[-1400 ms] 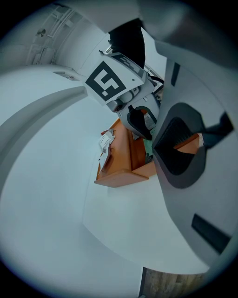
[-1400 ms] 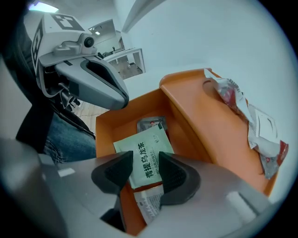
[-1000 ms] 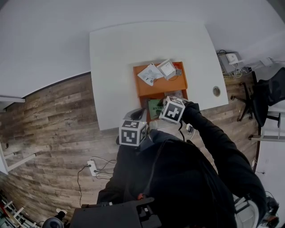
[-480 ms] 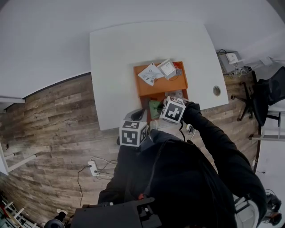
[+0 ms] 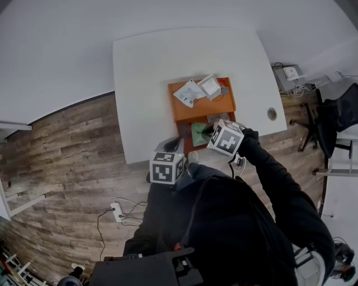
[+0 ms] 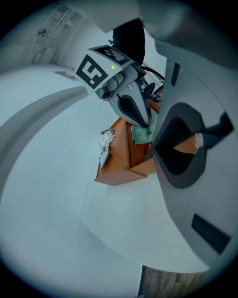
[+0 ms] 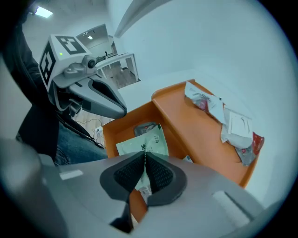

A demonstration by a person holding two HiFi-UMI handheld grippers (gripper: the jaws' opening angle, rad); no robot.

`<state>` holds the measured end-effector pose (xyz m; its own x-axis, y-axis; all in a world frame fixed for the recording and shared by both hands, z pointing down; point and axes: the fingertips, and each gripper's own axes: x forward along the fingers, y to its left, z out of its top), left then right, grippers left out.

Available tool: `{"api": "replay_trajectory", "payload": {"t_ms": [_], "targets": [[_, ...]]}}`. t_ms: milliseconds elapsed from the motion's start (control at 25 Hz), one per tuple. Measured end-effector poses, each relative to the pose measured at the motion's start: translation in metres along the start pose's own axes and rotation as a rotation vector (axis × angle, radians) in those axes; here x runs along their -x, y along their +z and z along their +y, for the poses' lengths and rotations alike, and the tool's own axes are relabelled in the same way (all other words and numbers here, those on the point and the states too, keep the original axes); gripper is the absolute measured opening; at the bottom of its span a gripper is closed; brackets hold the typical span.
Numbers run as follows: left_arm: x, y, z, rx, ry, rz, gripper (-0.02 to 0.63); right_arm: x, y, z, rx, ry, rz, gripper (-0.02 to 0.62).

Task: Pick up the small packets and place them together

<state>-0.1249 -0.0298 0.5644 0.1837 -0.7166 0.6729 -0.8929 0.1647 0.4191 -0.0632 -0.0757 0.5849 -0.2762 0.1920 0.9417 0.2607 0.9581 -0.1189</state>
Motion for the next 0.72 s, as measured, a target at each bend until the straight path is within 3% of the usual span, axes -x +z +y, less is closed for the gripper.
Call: {"api": "replay_trajectory", "payload": {"t_ms": [280,520,720], "targets": [[0.000,0.001,0.000,-0.002,0.001,0.001,0.000,0.054,0.009,-0.023,-0.056,-0.094,-0.105,0.017],[0.001,0.000,0.000,-0.001,0.000,0.003,0.000,0.088,0.024,-0.070,-0.109,-0.208,-0.197,0.017],[0.001,0.000,-0.001,-0.003,0.001,0.005,0.000,0.089,0.039,-0.100,-0.197,-0.202,-0.263,0.017]]}}
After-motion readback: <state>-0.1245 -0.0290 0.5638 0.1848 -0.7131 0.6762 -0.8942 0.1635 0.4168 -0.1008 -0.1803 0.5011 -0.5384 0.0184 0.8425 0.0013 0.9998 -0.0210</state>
